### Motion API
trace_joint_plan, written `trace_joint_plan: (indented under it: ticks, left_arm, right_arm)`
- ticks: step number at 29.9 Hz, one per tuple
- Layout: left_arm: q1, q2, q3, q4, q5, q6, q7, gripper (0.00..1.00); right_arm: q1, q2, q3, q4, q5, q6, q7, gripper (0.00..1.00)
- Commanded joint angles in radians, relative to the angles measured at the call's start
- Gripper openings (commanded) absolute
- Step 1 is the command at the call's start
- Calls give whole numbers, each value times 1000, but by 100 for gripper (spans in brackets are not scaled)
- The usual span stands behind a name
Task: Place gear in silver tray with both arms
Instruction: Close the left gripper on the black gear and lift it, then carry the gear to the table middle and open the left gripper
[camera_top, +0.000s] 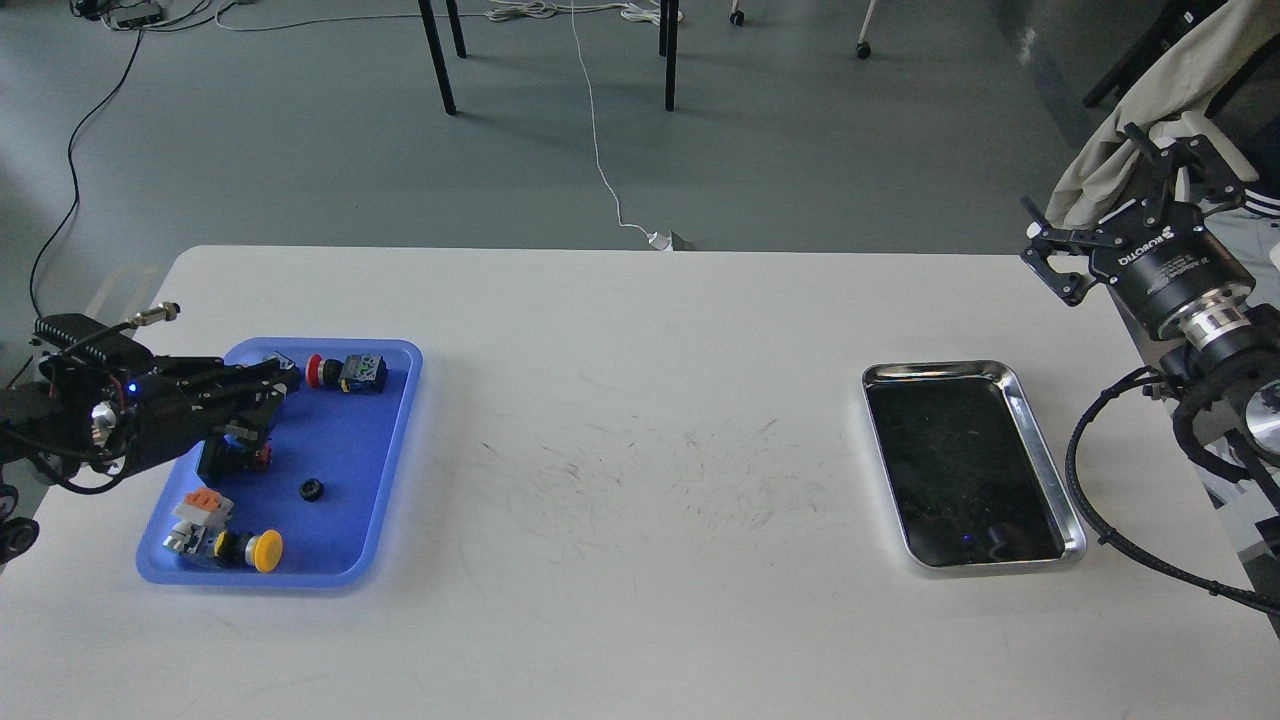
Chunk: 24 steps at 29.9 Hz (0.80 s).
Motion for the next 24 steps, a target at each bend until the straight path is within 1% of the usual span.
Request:
trace_joint_plan:
  ticks: [1, 3, 5, 7, 8, 10, 12, 15, 19, 22, 24]
  left_arm:
    - [-98, 33, -5, -223, -3, -77, 85, 6]
    - [-117, -29, -3, -300, -1, -97, 155, 6]
    - [-128, -195, 0, -316, 5, -108, 223, 6]
    - [-147, -360, 0, -307, 13, -139, 276, 6]
    - [-158, -433, 3, -284, 13, -152, 299, 6]
    - [-163, -589, 8, -200, 17, -163, 329, 6]
    - [-160, -745, 15, -106, 37, -165, 330, 6]
    - [-148, -879, 18, 15, 80, -165, 320, 6]
    - [-106, -961, 32, 112, 86, -163, 306, 6]
    - [-98, -1034, 37, 172, 88, -162, 291, 6]
    - [-86, -1038, 37, 203, 86, -160, 283, 6]
  right_arm:
    - [0, 0, -2, -1, 0, 0, 0, 99]
    - [0, 0, -5, -4, -1, -2, 0, 99]
    - [0, -1, -10, -7, -1, -2, 0, 99]
    - [0, 0, -11, -11, -3, -2, 0, 99]
    - [-2, -1, -11, -11, -3, -3, 0, 99]
    - [-3, -1, -11, -9, -3, -7, 0, 99]
    - [-3, -3, -10, -7, -3, -8, 0, 99]
    - [-3, -18, -10, -7, -3, -8, 0, 99]
    - [-5, -31, -8, -9, -3, -8, 0, 99]
    - [-5, -34, -7, -11, -3, -8, 0, 99]
    - [-6, -34, -7, -11, -3, -10, 0, 99]
